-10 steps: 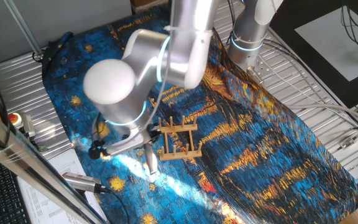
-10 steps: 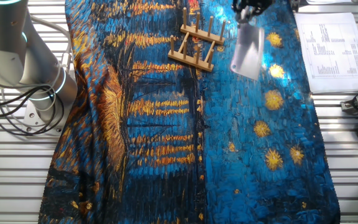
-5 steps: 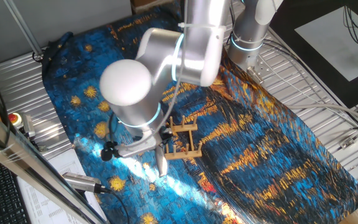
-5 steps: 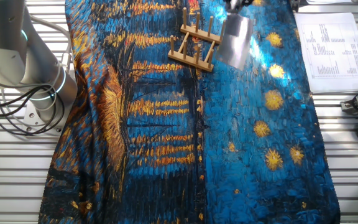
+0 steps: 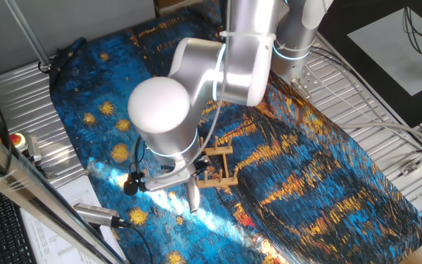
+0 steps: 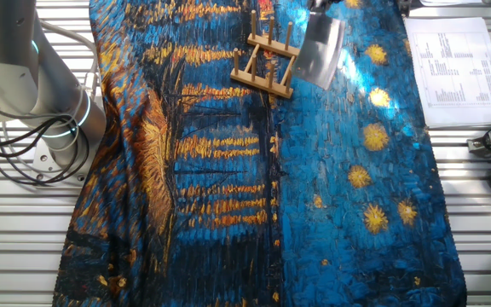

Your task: Put the knife on the knife rack

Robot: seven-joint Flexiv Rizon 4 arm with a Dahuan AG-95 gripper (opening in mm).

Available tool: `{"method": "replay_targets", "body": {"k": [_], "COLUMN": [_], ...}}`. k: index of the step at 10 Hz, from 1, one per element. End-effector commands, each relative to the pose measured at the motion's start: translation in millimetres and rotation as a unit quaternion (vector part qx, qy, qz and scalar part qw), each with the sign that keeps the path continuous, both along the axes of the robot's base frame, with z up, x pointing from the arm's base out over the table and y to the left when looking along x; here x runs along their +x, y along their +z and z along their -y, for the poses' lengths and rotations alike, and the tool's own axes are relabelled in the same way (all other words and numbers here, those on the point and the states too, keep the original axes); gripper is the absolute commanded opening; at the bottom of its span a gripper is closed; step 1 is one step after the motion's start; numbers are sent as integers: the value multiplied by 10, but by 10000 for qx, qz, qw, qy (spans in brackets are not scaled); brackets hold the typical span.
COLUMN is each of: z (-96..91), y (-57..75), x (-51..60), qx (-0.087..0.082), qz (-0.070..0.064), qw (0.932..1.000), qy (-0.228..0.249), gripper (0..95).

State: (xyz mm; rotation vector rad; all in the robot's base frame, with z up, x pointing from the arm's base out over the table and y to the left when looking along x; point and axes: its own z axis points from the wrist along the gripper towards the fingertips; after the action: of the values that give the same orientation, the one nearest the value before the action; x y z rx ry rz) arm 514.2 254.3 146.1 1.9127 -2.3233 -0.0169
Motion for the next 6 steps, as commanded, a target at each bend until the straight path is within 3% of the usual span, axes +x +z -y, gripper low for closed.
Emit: {"method": "replay_targets", "body": {"k": [1,4,6], "z": [5,-3,-69], "y": [0,0,28], "x": [-10,-31,-116], "qx": [34,50,35], "qz": [-78,-181,-258], "qw": [10000,9998,9995], "qy": [18,-79,-154], "gripper": [0,0,0]}}
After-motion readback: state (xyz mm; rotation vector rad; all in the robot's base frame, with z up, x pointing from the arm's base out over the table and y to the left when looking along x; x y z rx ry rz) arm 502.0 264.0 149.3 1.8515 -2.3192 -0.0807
